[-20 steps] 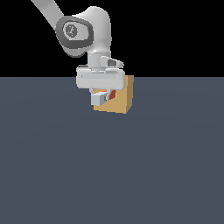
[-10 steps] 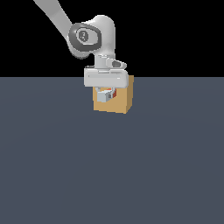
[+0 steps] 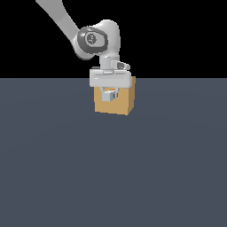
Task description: Insert the peg into the horizontal hole in a box.
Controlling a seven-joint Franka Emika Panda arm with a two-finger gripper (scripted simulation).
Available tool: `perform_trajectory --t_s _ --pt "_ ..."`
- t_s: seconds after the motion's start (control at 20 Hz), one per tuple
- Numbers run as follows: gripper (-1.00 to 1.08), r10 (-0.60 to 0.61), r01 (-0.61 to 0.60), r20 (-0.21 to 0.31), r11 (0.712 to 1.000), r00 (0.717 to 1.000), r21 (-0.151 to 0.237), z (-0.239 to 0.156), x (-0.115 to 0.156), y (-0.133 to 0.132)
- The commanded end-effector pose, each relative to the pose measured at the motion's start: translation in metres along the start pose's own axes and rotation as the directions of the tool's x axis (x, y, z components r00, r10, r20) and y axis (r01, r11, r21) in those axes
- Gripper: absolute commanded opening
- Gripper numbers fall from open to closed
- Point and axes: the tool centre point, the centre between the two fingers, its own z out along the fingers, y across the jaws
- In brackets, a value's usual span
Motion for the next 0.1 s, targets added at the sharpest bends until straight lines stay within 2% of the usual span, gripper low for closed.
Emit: perform_trajectory --t_s 0.0,0.05 --pt "-1.0 -0.001 0.001 -0.008 1.0 1.0 -0.007 -0.0015 0.0087 0.0022" --pt "-1.0 -0.001 0.001 -0.008 1.0 1.0 -0.007 -0.0015 0.009 0.0022"
